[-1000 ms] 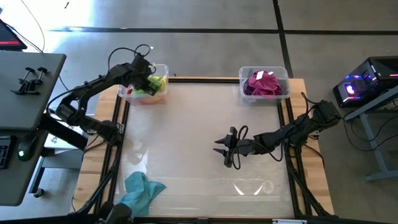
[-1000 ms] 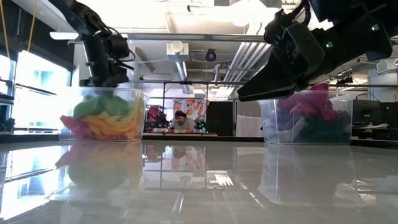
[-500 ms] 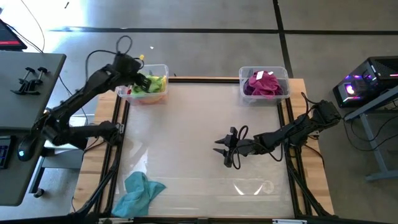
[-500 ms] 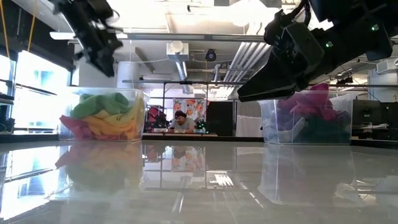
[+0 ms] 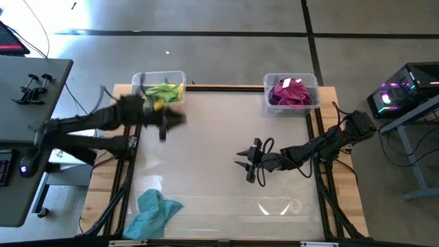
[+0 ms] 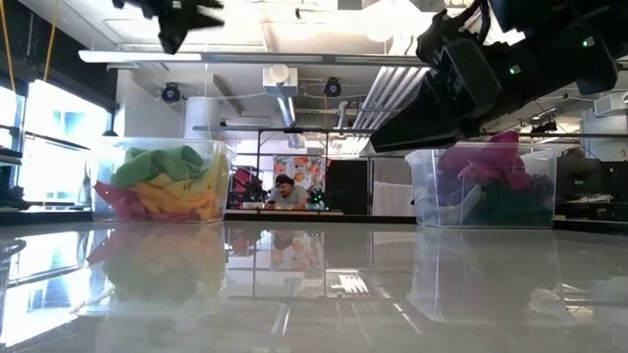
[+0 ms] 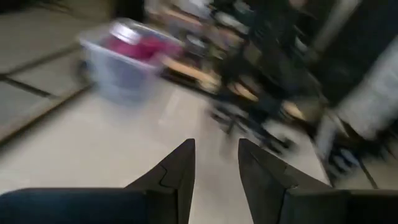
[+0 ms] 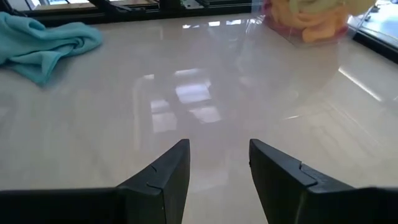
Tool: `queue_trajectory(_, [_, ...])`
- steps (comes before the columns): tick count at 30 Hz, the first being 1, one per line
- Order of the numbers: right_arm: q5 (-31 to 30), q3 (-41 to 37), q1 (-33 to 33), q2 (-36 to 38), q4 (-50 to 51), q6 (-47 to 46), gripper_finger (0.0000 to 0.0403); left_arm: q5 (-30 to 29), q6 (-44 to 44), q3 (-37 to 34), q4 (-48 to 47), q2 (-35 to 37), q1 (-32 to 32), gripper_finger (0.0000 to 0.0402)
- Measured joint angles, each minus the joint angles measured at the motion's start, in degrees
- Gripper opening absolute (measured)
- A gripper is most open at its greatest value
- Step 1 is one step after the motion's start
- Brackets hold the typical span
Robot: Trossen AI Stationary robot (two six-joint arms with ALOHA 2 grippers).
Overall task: Sort towels by color in basket
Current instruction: Put the blue microfiber towel into the left transparent bin
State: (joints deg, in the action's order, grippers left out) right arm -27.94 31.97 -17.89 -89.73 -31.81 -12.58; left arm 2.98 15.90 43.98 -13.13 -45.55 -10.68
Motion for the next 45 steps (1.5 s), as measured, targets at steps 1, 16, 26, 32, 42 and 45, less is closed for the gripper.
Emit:
queue_trajectory(1, [0.04, 0.0, 0.0, 0.0, 0.0, 0.52, 0.016, -2.38, 0.12, -0.1, -0.59, -0.77, 4.49, 0.0105])
queue_trajectory(16, [8.15, 0.0, 4.58, 0.0, -4.03, 11.92, 0.016, -15.32, 44.62, 5.04, -22.91, -23.82, 40.78, 0.0074])
queue_trajectory(26, [15.13, 0.0, 9.95, 0.0, -5.15, 17.38, 0.016, 5.52, 95.34, 7.61, -17.16, -42.85, 61.21, 0.0067])
queue_trajectory(32, [18.21, 0.0, 13.15, 0.0, -6.84, 17.56, 0.016, -5.37, 105.15, 7.73, -8.91, -48.99, 68.42, 0.0067])
queue_trajectory(42, [20.54, 0.0, 14.8, 0.0, -7.13, 15.52, 0.016, 2.91, 93.19, 8.29, -13.21, -55.97, 66.67, 0.0067])
queue_trajectory(45, [20.53, 0.0, 14.8, 0.0, -7.1, 13.77, 0.016, 2.06, 87.11, 8.29, -13.34, -55.82, 64.67, 0.0058])
